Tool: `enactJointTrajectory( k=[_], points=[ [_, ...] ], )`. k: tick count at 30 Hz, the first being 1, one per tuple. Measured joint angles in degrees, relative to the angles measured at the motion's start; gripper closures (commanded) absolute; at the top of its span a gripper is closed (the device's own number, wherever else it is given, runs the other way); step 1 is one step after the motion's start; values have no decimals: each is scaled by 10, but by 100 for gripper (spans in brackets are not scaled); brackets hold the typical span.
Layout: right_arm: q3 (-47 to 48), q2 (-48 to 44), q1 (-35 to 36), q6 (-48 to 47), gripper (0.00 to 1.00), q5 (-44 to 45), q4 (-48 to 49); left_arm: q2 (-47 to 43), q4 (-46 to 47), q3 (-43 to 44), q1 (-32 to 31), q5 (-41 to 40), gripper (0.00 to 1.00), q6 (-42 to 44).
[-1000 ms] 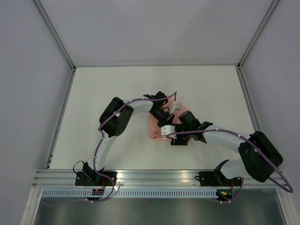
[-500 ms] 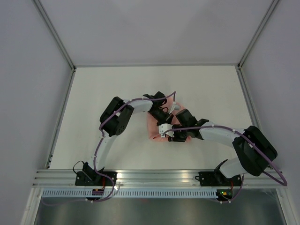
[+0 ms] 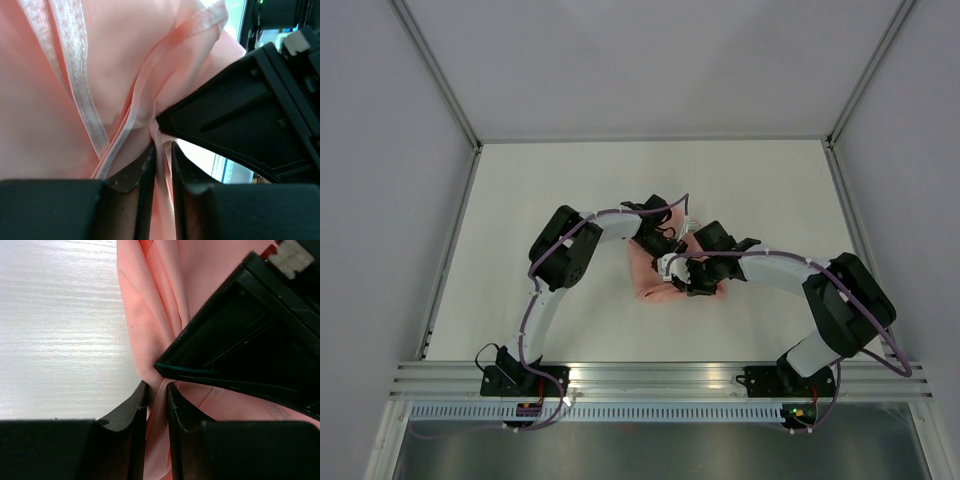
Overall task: Fold the napkin, place the utensils inside, and roll it up
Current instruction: Roll the napkin at the center of the board.
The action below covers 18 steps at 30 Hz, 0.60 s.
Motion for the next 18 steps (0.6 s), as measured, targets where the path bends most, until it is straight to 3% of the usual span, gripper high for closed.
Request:
enactJointTrajectory(
  k=[7, 18],
  points=[
    [69, 61, -45, -26, 79, -78, -85, -31, 50, -33, 6, -22, 69, -35],
    [142, 133, -83, -59, 80, -149, -180, -157, 225, -161, 64, -165, 70, -133]
  ],
)
